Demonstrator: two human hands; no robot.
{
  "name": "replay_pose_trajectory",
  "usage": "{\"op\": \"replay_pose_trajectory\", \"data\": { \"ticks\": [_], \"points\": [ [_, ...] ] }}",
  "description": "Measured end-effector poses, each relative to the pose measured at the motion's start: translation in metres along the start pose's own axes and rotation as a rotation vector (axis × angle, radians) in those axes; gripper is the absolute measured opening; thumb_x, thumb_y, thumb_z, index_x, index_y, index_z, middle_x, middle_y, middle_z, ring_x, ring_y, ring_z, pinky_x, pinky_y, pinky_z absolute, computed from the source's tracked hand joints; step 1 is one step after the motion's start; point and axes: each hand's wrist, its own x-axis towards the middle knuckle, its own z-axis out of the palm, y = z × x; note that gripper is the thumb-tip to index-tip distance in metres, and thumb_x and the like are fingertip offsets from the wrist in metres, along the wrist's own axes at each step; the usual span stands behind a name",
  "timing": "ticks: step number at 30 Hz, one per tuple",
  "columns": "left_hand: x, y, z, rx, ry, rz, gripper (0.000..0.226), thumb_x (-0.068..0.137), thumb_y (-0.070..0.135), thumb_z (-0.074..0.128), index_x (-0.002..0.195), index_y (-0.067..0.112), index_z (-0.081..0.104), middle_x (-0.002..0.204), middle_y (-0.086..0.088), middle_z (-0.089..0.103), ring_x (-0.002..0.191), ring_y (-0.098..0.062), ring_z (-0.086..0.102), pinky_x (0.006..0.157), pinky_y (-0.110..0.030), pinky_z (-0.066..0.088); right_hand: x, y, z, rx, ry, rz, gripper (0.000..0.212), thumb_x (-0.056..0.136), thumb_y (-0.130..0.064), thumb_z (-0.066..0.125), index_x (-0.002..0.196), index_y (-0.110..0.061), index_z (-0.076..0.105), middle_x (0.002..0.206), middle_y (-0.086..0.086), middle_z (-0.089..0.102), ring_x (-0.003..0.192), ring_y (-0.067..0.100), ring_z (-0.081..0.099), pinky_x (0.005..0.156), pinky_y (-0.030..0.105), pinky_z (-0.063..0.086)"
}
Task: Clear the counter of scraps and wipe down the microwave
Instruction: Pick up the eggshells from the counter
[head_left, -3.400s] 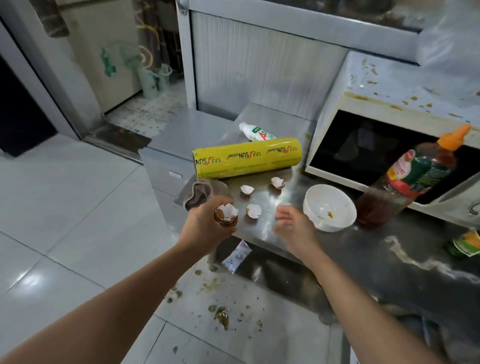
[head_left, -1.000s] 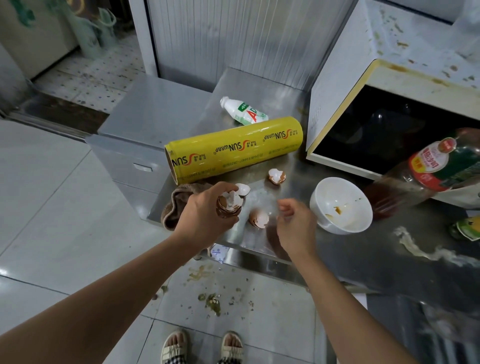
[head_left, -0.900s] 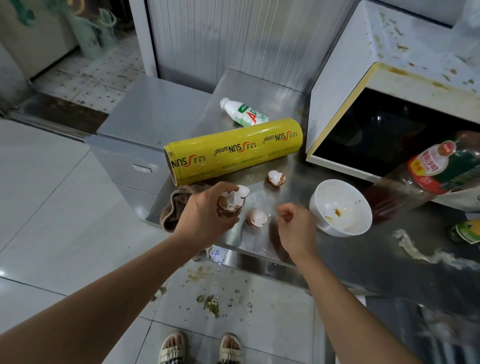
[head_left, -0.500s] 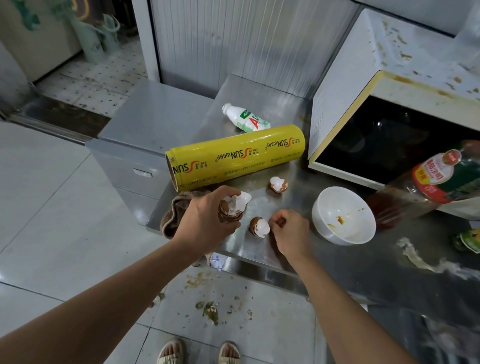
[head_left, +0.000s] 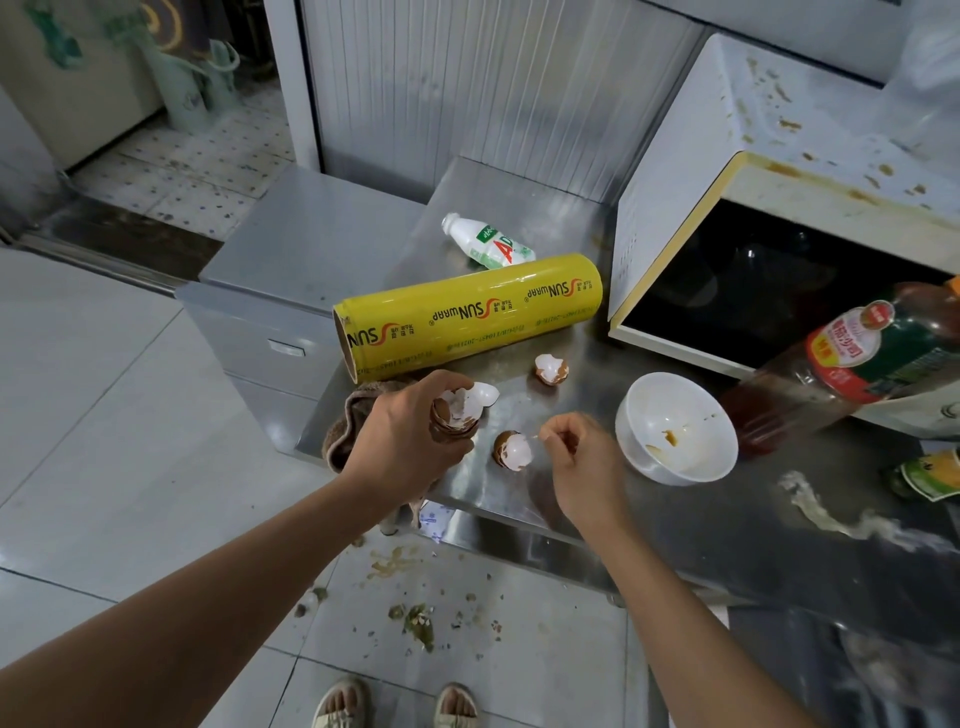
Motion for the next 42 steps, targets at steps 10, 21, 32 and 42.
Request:
{"op": "replay_pose_trajectory", "data": {
  "ticks": [10,21,32,42],
  "points": [
    [0.001,-0.002,-0.004,-0.009,0.01,-0.007,0.052,0.072,0.022,0.079,0.119,0.026,0.057,0.112,0.004,0.064,0.091,-0.004,0.05,0.076,-0.014,0.037,0.001,-0.012,0.001,-0.015,-0.037,0.058,0.013,0.083,-0.009,0.067,0.076,-0.016,0.058,0.07,-0.009,0.057,0.064,0.002,0.052,0.057,0.004,0.04],
    [0.006,-0.011,-0.004,-0.03,0.048,0.008,0.053,0.067,0.02,0.082,0.115,0.024,0.06,0.107,0.003,0.066,0.097,-0.014,0.06,0.08,-0.018,0.043,0.005,-0.009,0.006,0.026,-0.026,0.06,0.019,0.081,-0.018,0.068,0.071,-0.015,0.051,0.08,0.0,0.054,0.074,0.014,0.05,0.064,0.021,0.038],
    [0.012,-0.013,-0.004,-0.034,0.069,0.005,0.055,0.067,0.022,0.082,0.116,0.027,0.059,0.104,0.009,0.059,0.094,-0.008,0.054,0.081,-0.024,0.051,0.002,-0.006,0.021,-0.127,-0.274,-0.018,0.059,0.073,-0.013,0.077,0.126,-0.024,0.053,0.125,-0.007,0.044,0.112,0.007,0.046,0.086,0.005,0.026],
    [0.019,-0.018,-0.014,-0.036,0.079,0.0,0.051,0.068,0.021,0.081,0.115,0.024,0.06,0.1,0.014,0.052,0.091,-0.003,0.049,0.066,0.003,0.034,0.031,-0.031,0.023,-0.061,-0.035,-0.141,0.033,0.081,-0.02,0.069,0.112,-0.011,0.062,0.104,0.006,0.066,0.097,0.021,0.059,0.08,0.027,0.043]
  ]
}}
